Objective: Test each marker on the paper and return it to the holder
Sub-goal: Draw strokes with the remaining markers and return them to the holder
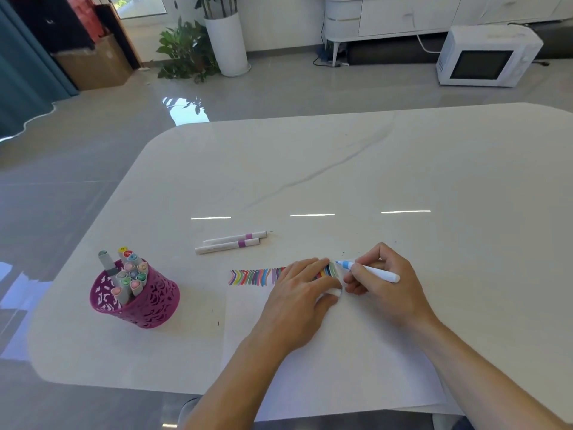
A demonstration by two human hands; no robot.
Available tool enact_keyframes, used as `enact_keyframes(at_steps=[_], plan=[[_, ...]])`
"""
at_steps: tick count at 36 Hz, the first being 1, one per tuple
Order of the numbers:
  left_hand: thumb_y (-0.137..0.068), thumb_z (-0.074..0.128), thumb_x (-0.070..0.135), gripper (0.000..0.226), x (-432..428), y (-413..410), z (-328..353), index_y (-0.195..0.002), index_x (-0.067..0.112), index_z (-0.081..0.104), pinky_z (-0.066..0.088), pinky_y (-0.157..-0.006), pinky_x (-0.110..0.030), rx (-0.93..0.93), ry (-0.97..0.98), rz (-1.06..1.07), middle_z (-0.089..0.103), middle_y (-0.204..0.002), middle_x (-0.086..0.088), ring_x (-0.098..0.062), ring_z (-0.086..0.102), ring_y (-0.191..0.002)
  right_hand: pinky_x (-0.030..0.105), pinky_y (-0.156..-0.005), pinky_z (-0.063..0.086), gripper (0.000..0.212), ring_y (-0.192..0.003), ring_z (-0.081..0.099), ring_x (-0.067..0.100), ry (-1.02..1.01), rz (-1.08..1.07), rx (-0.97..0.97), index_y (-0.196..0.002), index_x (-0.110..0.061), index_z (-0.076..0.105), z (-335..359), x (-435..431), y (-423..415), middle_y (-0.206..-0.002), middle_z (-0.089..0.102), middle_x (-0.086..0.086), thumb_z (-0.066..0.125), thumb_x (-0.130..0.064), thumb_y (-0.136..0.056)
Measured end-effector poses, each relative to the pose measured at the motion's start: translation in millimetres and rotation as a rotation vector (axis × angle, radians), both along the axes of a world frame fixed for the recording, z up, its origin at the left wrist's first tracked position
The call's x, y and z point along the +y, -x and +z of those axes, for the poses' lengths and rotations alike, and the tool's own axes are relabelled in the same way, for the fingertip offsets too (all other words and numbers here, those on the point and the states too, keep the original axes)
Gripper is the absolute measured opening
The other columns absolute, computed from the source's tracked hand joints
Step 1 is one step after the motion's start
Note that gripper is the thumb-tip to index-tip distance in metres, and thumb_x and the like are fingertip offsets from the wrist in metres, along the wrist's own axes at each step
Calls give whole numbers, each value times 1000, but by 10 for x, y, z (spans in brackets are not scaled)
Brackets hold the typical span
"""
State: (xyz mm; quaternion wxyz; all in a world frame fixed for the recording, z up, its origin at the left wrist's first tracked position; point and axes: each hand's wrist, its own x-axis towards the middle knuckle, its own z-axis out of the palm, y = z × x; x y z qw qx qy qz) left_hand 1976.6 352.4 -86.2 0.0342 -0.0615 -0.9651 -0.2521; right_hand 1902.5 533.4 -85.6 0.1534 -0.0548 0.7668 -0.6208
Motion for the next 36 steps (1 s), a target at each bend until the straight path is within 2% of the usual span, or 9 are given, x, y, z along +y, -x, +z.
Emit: enact_keyframes(at_steps=[3,6,11,14,18,24,30,36], plan=[[-99,57,33,22,3,0,14,-117,32,69,26,-115,-29,2,3,0,47,-150,8,-15,35,-142,40,-73,62,8,-73,78,23,-11,-2,0,-78,-25,63,19,-16,-2,-79,80,5,70,-25,-82],[-99,57,34,22,-5,3,13,-117,33,69,26,-115,-29,1,11,-2,47,-150,9,-13,34,-141,42,-74,64,16,-73,78,24,-33,3,4,-78,-26,63,8,-24,10,-79,80,5,70,-17,-89],[-97,60,33,19,7,21,22,-113,32,71,23,-113,-25,8,31,-1,53,-145,8,-14,38,-138,42,-74,64,15,-72,78,25,-55,-1,4,-80,-18,62,6,-32,16,-76,79,7,69,-11,-91],[-96,60,34,20,12,21,19,-113,32,70,21,-113,-23,12,56,2,53,-145,11,-12,38,-139,38,-71,63,15,-70,77,25,-64,-1,8,-80,-16,60,5,-38,14,-74,78,8,68,-9,-91],[-97,58,35,21,23,15,10,-116,34,68,21,-115,-25,6,74,7,50,-148,14,-10,36,-140,28,-59,58,16,-63,73,24,-50,1,-23,-77,-10,56,5,-38,23,-71,76,10,69,-6,-87],[-98,56,35,22,41,12,19,-117,35,66,22,-118,-30,-20,75,22,46,-151,13,-11,33,-143,29,-51,49,17,-50,61,18,-87,-6,-31,-68,-17,52,32,-60,27,-63,73,9,65,-27,-69],[-99,55,36,21,45,9,25,-117,36,65,20,-118,-29,-32,62,35,45,-152,14,-8,30,-144,30,-56,41,23,-48,51,14,-122,-26,-12,-69,-13,49,47,-64,22,-56,68,8,65,-29,-67],[-98,56,35,21,49,10,25,-116,35,66,21,-118,-29,-30,46,40,46,-151,15,-8,30,-144,29,-53,36,24,-47,45,12,-147,-30,26,-66,-12,46,64,-68,14,-49,59,4,64,-28,-67]])
